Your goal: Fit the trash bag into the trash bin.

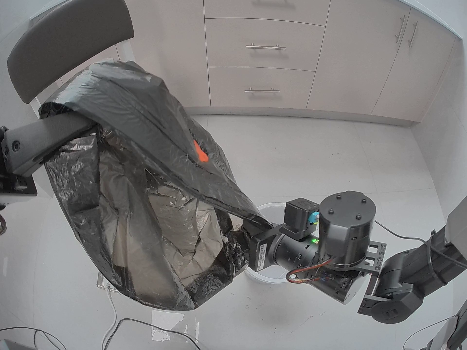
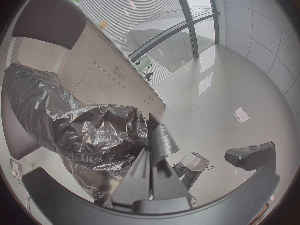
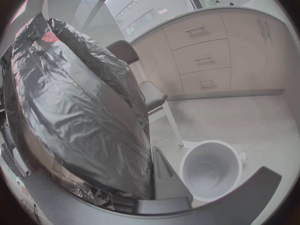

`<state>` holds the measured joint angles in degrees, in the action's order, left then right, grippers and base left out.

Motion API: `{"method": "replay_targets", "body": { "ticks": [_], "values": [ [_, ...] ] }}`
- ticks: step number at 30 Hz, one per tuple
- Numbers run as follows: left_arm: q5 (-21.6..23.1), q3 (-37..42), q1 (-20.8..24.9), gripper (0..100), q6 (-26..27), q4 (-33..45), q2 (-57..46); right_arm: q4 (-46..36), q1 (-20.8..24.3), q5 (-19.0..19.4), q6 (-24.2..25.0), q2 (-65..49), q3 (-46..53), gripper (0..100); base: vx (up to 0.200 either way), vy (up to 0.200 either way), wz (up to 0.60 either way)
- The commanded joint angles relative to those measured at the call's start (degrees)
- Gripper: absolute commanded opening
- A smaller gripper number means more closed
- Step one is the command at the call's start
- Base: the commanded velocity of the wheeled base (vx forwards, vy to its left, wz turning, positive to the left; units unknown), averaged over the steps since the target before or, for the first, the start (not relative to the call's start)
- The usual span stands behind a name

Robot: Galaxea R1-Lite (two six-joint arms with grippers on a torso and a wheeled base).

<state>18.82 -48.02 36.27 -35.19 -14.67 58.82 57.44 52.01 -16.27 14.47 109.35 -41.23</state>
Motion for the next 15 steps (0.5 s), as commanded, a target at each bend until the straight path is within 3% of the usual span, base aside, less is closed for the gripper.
{"method": "replay_targets", "body": {
  "ticks": [1, 5, 10, 15],
  "values": [
    [0.2, 0.2, 0.0, 0, 0.1, 0.0, 0.5, -0.2, -0.1, 0.0, -0.9, -5.3, 3.3, 0, 0.0, 0.0, 0.0],
    [0.2, 0.4, 0.2, 0, 0.3, -0.1, 1.1, -1.4, -1.7, 0.0, -4.5, -10.6, 6.0, 0, 0.0, 0.0, 0.0],
    [0.2, 0.5, 0.9, 0, 0.4, -0.2, 1.8, -8.9, -3.2, 0.1, -6.3, -18.0, 6.5, 0, 0.0, 0.0, 0.0],
    [0.2, 0.3, 2.8, 0, 0.7, -0.6, 5.3, -24.6, -3.3, 0.2, -6.4, -26.3, 2.5, 0, 0.0, 0.0, 0.0]
  ]
}}
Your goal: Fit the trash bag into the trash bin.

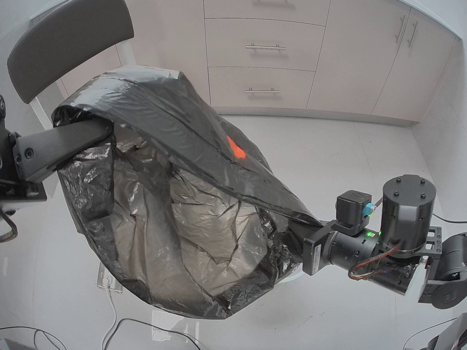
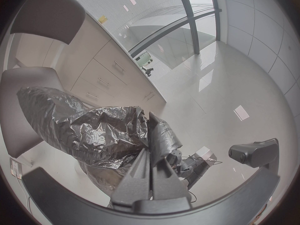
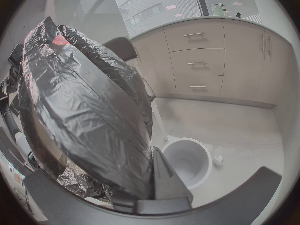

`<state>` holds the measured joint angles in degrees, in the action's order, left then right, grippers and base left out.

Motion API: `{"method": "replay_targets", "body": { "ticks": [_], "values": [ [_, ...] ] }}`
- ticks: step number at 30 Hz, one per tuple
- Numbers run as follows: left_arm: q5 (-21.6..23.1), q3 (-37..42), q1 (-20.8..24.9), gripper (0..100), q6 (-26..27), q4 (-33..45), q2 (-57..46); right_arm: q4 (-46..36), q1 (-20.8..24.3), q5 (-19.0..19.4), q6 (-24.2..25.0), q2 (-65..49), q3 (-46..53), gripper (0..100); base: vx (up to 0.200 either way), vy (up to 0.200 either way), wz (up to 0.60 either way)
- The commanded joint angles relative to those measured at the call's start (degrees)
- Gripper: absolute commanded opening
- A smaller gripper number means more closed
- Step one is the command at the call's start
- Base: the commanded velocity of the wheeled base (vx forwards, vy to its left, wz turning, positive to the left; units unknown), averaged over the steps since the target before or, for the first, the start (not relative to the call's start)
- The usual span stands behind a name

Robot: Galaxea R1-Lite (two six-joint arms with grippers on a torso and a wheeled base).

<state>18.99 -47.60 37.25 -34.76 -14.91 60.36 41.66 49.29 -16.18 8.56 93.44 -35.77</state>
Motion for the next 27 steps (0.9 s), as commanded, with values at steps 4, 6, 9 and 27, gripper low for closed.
{"method": "replay_targets", "body": {
  "ticks": [4, 6, 9, 27],
  "values": [
    [1.5, -0.6, 3.2, 0, 0.4, -0.4, 7.8, -21.4, -0.8, 0.1, -0.3, -15.4, -7.2, 0, 0.0, 0.0, 0.0],
    [1.7, -0.7, 3.4, 0, 0.4, -0.4, 8.7, -24.2, -0.9, 0.1, -0.1, -16.4, -8.2, 0, 0.0, 0.0, 0.0],
    [2.0, -1.5, 4.8, 0, 0.4, -2.0, 13.7, -34.7, -2.9, 0.2, 0.1, -19.7, -11.3, 0, 0.0, 0.0, 0.0],
    [2.1, -4.7, 11.3, 0, -0.2, -8.5, 29.0, -49.2, -11.5, 5.8, 0.1, -26.7, -9.5, 0, 0.0, 0.0, 0.0]
  ]
}}
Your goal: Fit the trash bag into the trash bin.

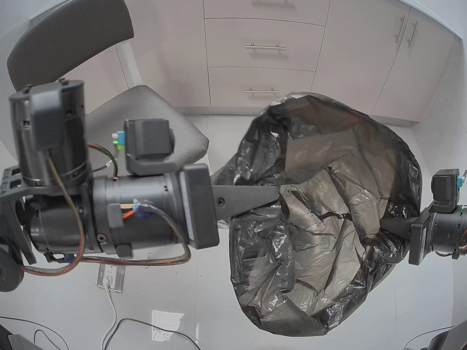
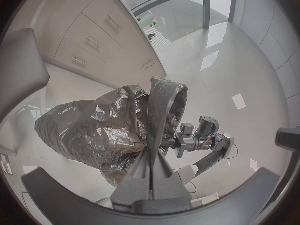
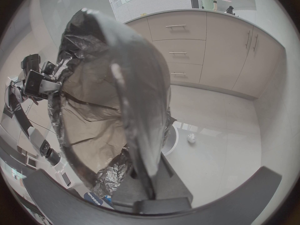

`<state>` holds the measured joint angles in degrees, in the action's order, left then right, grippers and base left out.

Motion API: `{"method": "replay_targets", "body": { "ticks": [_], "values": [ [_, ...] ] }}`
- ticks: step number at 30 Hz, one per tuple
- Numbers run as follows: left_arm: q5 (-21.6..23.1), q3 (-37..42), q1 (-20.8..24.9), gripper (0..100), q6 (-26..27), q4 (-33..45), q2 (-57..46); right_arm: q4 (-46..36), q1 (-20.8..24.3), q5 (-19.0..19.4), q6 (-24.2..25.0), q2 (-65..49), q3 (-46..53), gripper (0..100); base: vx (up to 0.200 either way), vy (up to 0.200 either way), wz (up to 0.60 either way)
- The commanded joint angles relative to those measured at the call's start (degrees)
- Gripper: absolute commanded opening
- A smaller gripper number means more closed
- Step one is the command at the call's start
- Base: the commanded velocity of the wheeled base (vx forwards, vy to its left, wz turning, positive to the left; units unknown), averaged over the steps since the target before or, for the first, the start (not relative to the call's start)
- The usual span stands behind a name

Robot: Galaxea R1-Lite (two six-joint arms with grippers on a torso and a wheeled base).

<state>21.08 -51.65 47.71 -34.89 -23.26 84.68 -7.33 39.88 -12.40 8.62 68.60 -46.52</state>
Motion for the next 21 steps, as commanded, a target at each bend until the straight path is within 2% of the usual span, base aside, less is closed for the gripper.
{"method": "replay_targets", "body": {
  "ticks": [1, 7, 11, 21],
  "values": [
    [0.0, -0.6, 0.9, 0, -0.1, -0.2, 4.9, -0.2, -2.3, 2.5, 0.0, -1.8, 1.3, 0, 0.0, 0.0, 0.0],
    [-0.2, -0.5, 1.0, 0, -0.3, -2.7, 8.5, 0.1, -5.8, 8.7, 0.1, 2.5, 2.5, 0, 0.0, 0.0, 0.0],
    [-0.2, -0.3, 0.7, 0, -0.4, -2.8, 10.1, 1.6, -7.1, 10.1, 0.3, 6.4, 3.2, 0, 0.0, 0.0, 0.0],
    [-0.4, -0.4, 0.4, 0, -0.3, -2.9, 13.2, 15.3, -7.5, 12.2, 0.3, 16.3, 6.7, 0, 0.0, 0.0, 0.0]
  ]
}}
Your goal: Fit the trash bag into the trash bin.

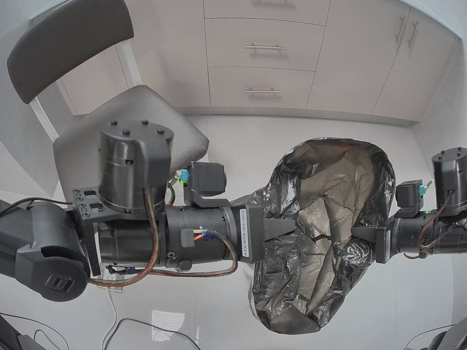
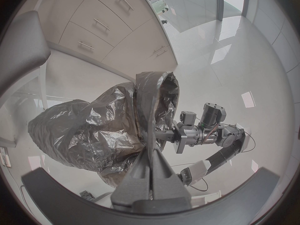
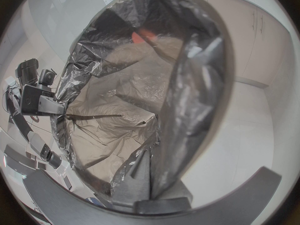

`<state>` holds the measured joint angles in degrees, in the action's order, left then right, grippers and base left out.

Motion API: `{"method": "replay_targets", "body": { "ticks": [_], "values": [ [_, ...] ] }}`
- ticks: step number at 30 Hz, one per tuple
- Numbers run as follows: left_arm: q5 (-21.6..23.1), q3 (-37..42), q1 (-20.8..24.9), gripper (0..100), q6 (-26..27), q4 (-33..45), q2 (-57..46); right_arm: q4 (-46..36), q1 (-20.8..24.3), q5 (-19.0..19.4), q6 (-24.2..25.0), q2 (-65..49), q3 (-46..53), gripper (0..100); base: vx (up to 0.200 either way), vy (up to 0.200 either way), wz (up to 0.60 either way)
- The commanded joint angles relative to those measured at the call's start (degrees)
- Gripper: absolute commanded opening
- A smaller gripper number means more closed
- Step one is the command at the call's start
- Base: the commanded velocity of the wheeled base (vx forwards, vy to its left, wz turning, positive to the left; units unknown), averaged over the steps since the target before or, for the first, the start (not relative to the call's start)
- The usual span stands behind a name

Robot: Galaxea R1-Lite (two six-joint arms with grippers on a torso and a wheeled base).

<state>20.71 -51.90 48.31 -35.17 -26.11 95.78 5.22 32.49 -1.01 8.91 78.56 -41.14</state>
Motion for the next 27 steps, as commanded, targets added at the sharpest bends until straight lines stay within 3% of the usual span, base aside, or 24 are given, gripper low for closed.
{"method": "replay_targets", "body": {
  "ticks": [1, 9, 22, 27],
  "values": [
    [-0.1, -0.1, -0.4, 0, 0.0, -0.3, 2.4, 3.8, -0.1, 1.1, 0.0, 7.4, 1.4, 0, 0.0, 0.0, 0.0],
    [0.0, 0.0, -0.8, 0, -0.3, -2.5, 4.7, 6.6, -1.6, 1.3, 0.2, 12.1, 2.5, 0, 0.0, 0.0, 0.0],
    [0.3, -0.4, -0.6, 0, -1.2, -7.5, 9.3, 14.7, -6.2, 0.7, 0.3, 9.0, 10.6, 0, 0.0, 0.0, 0.0],
    [0.4, -0.6, -0.5, 0, -1.2, -10.2, 11.9, 17.2, -10.3, 0.0, 0.4, 5.4, 13.0, 0, 0.0, 0.0, 0.0]
  ]
}}
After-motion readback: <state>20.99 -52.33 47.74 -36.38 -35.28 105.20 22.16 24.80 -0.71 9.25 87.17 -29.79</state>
